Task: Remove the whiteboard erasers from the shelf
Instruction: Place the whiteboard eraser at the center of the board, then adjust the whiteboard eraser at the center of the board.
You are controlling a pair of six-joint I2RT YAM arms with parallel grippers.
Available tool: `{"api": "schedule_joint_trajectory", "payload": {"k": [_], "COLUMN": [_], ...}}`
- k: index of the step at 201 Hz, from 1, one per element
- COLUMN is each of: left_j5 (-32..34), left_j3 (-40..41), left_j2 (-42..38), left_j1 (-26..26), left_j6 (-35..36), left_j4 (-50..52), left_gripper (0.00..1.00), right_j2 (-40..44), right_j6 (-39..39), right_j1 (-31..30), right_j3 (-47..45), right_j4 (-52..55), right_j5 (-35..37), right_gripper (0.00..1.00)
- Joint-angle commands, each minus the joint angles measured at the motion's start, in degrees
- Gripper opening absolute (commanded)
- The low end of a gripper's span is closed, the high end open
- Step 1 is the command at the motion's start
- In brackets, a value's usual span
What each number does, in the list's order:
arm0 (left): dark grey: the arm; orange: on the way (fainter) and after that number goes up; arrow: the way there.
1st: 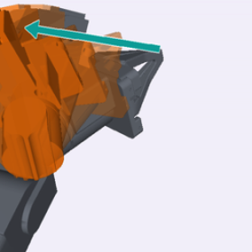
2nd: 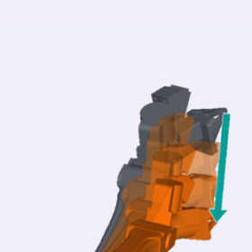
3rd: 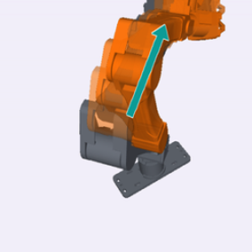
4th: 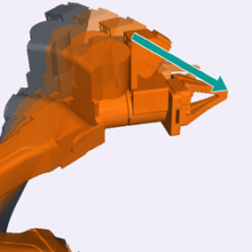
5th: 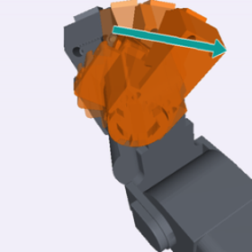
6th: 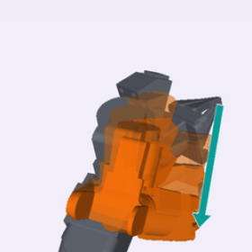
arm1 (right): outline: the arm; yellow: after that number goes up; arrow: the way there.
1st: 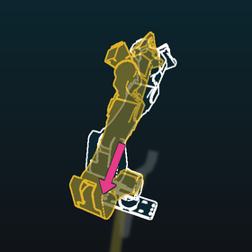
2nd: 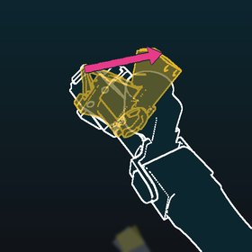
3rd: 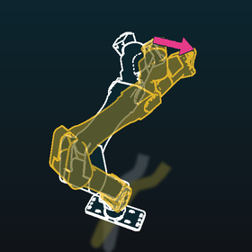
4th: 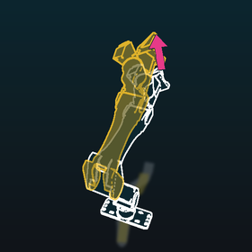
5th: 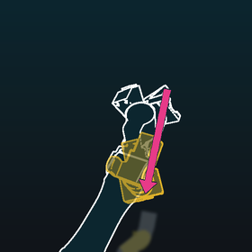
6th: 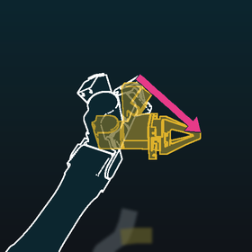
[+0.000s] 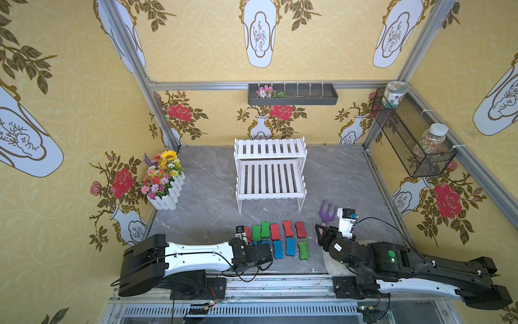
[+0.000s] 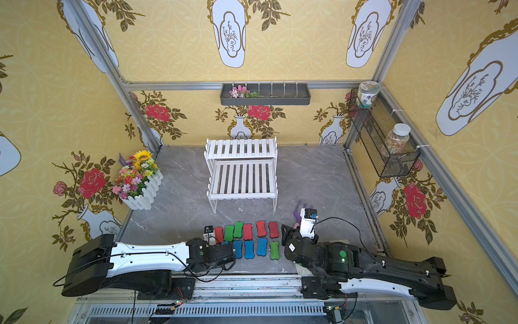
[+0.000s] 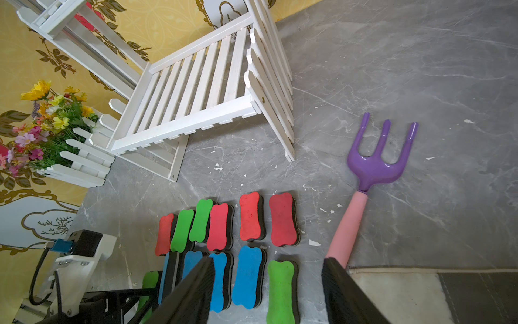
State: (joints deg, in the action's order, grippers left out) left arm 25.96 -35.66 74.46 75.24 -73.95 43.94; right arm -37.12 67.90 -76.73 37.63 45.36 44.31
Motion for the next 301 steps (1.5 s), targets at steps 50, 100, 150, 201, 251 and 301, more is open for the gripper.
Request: {"api": "schedule_joint_trajectory", "payload": {"k": [50,100,150,201,251,301], "left_j5": [3.3,7.8,7.7,7.6,6.1,4.1], "left_j3": [-4.3,-8.9,-5.8,-5.9,-8.0,-7.3], "left_j2": [-3.4,-11.5,-11.0,-6.0,2.1,4.1], "left_j1": [0.0,0.3,-4.5,-12.2,-12.7,-12.7], "left_j6": [0.3,-1.6,2.5,10.3,13.7,14.5], "left_j4": [5.7,10.7,7.0,-0.3,-2.7,-3.7], "left_gripper": [0.58,0.83,0.88,0.87,0.86,0.81], "right_j2": [-0.1,-0.8,-4.7,-1.5,0.5,0.9], "right_j6": [0.1,-1.6,-3.2,-2.0,-0.6,-0.7], "right_j1": [0.0,0.0,0.1,0.1,0.1,0.1], "right_j3": [1.1,0.7,0.9,0.3,-0.4,-0.4], "right_j4": [0.1,-1.2,-3.9,-2.4,-0.5,-0.3], "right_j5": [1.4,0.6,-0.9,-0.6,0.0,0.5], "right_gripper": [0.67,0.76,0.74,0.74,0.74,0.74]}}
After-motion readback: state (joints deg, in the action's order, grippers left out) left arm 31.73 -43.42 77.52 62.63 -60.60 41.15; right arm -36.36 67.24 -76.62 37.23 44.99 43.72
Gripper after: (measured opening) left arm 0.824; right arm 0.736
